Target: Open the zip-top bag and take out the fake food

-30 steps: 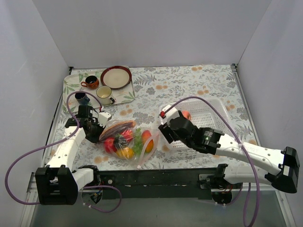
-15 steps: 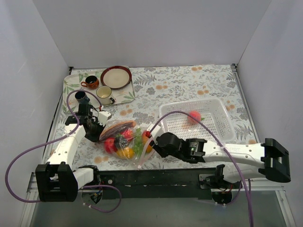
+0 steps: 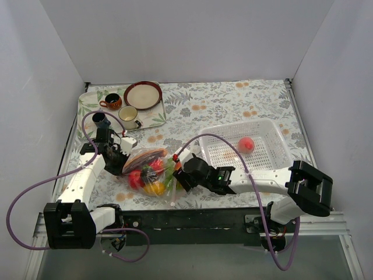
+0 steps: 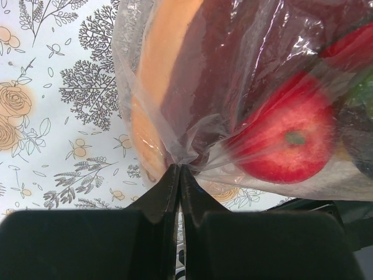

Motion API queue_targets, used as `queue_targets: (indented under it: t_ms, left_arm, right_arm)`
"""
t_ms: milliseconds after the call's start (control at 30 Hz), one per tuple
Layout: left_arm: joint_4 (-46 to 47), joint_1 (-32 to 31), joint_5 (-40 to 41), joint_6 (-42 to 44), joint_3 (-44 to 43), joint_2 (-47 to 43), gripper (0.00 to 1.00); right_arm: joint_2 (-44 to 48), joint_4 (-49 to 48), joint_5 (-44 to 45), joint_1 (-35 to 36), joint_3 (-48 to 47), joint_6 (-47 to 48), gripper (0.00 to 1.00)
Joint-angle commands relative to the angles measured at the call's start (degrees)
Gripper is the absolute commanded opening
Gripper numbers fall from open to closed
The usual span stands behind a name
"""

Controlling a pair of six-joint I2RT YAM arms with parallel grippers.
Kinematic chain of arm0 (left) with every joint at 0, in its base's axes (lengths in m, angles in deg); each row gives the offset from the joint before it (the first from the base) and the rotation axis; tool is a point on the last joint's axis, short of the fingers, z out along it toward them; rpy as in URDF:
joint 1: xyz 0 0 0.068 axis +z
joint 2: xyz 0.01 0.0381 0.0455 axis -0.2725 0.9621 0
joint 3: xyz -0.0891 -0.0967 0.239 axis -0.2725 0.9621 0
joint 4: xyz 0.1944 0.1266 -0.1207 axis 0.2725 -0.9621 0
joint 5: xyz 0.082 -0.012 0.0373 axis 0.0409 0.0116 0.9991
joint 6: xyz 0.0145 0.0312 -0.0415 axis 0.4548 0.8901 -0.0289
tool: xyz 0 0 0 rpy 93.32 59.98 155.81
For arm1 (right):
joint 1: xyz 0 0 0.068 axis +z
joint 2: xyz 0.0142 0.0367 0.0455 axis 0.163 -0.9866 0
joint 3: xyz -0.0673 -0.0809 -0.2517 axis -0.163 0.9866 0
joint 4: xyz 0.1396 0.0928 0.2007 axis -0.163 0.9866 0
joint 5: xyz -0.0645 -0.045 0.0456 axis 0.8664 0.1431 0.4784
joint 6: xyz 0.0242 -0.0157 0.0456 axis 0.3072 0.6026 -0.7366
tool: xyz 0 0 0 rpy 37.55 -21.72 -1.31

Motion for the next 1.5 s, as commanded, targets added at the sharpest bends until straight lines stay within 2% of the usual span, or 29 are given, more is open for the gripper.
queue_targets:
  t_ms: [0,33,100,300,467,533,600,633,667,700,767,800,933,1100,1333,1467]
  left_arm:
    - [0.51,0.03,-1.44,0.44,0.01,-0.64,0.0]
    - [0.6,0.03,-1.53,0.53,0.02,-0.72,0.0]
    - [0.51,0.03,-1.7,0.61,-0.07,-0.72,0.0]
    - [0.25,0.03,-2.14,0.79,-0.07,-0.64,0.0]
    - [0.6,0.03,-1.79,0.97,0.1,-0.46,0.0]
    - [0.86,0.03,-1.97,0.97,0.19,-0.37,0.0]
    - [1.12,0.03,-2.06,0.88,0.37,-0.37,0.0]
    - [1.21,0.03,-2.06,0.79,0.37,-0.29,0.0]
    - [1.39,0.03,-2.14,0.79,0.37,-0.29,0.0]
    - [1.48,0.03,-2.14,0.62,0.37,-0.29,0.0]
    - [1.65,0.03,-2.06,0.35,0.37,-0.2,0.0]
    - [1.74,0.03,-2.14,0.26,0.19,-0.2,0.0]
    - [2.27,0.03,-2.05,-0.26,0.02,0.15,0.0]
    - [2.36,0.03,-1.97,-0.18,-0.51,0.42,0.0]
    - [2.97,0.03,-2.41,-0.88,-1.04,1.56,0.0]
    - [2.88,0.03,-3.11,-1.14,-1.48,2.0,0.0]
  right_arm:
    - [0.56,-9.94,3.63,-0.27,0.47,-0.68,0.77]
    - [0.21,-12.21,3.89,-0.27,0.65,-0.77,0.83]
    - [-2.24,-11.63,5.12,-0.19,-1.0,-1.12,0.87]
    - [-9.63,-8.54,4.86,-0.36,-4.79,-1.91,0.88]
    - [-9.38,-8.63,5.13,-0.45,-2.52,-2.53,0.86]
    - [-8.33,-8.98,4.51,-0.8,-1.37,-2.71,0.81]
    - [-6.4,-9.16,3.81,-0.98,0.3,-2.79,0.72]
    - [-5.43,-9.33,3.11,-1.06,0.83,-2.79,0.58]
    - [-3.25,-9.25,2.93,-1.06,1.18,-2.79,0.5]
    - [-2.18,-9.16,2.67,-1.06,1.79,-2.79,0.32]
    - [1.41,-8.11,1.96,-1.06,2.06,-2.88,0.14]
    - [2.56,-7.76,1.44,-1.06,2.41,-2.88,0.02]
    - [7.23,-5.3,-3.2,-1.06,1.72,-2.18,0.01]
    - [13.11,6.74,-6.04,-1.06,-1.28,-2.44,0.01]
    - [24.54,20.27,0.54,-1.5,-3.47,-2.01,0.01]
    - [29.63,23.71,4.06,-2.91,-7.07,-0.78,0.01]
